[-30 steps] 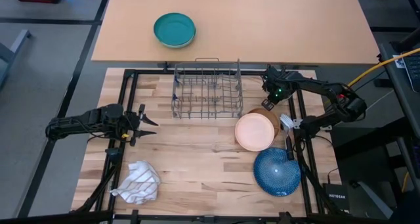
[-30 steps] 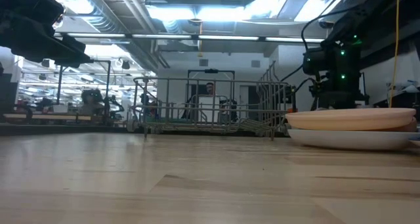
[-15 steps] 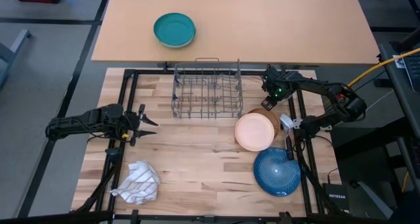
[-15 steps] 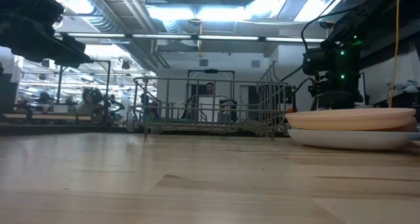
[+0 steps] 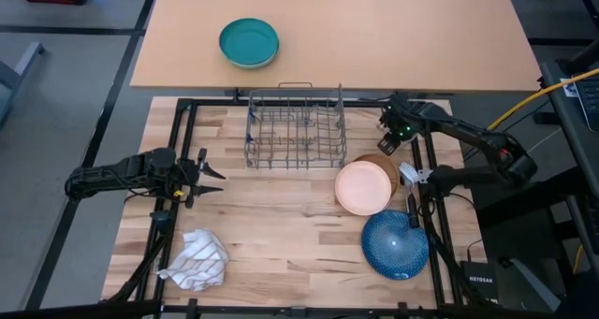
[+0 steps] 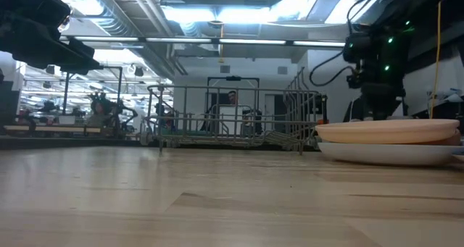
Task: Sort dishes
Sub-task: Move the gray mug to the top right of the table, then put the blue plate in the dish rack
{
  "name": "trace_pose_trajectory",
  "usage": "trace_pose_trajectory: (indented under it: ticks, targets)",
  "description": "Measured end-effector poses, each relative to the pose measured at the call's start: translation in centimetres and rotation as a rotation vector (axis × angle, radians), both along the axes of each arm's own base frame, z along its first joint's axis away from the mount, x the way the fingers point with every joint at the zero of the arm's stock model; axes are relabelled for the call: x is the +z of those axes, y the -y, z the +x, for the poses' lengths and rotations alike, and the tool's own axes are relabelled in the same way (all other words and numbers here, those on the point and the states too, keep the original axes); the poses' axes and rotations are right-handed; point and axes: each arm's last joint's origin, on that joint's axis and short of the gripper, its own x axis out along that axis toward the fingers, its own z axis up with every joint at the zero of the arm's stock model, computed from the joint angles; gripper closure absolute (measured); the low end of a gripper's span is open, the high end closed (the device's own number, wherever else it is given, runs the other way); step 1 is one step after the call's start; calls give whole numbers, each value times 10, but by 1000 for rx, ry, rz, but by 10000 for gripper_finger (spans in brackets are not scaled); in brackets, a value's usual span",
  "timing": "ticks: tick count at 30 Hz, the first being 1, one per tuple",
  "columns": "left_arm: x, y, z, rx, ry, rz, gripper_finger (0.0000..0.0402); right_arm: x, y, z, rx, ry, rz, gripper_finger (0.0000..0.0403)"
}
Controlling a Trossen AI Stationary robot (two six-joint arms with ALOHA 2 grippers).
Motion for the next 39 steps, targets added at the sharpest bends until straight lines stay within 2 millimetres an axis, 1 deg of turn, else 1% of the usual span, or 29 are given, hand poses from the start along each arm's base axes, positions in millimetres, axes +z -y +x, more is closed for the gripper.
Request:
trace_pose_trajectory:
  ticks: [7,10,14,17,26,29,33,39]
  targets:
    - [0,0,0,0,0,0,247,26,-21,-18,0,60,-72,258]
    - [0,0,0,0,0,0,247,36,-32,-25,11,117,-84,258]
    - [0,0,0,0,0,0,247,48,-47,-33,20,262,-66,259]
    - [0,0,0,0,0,0,247,57,-59,-37,71,392,-49,258]
    - [0,0,0,1,0,0,247,79,-101,-40,209,654,-60,258]
    - [0,0,0,1,0,0,247,86,-111,-36,247,733,-79,258]
    - [0,0,0,1,0,0,247,94,-121,-23,349,820,-117,258]
    - [0,0,0,1,-1,0,247,103,-138,14,511,911,-181,258]
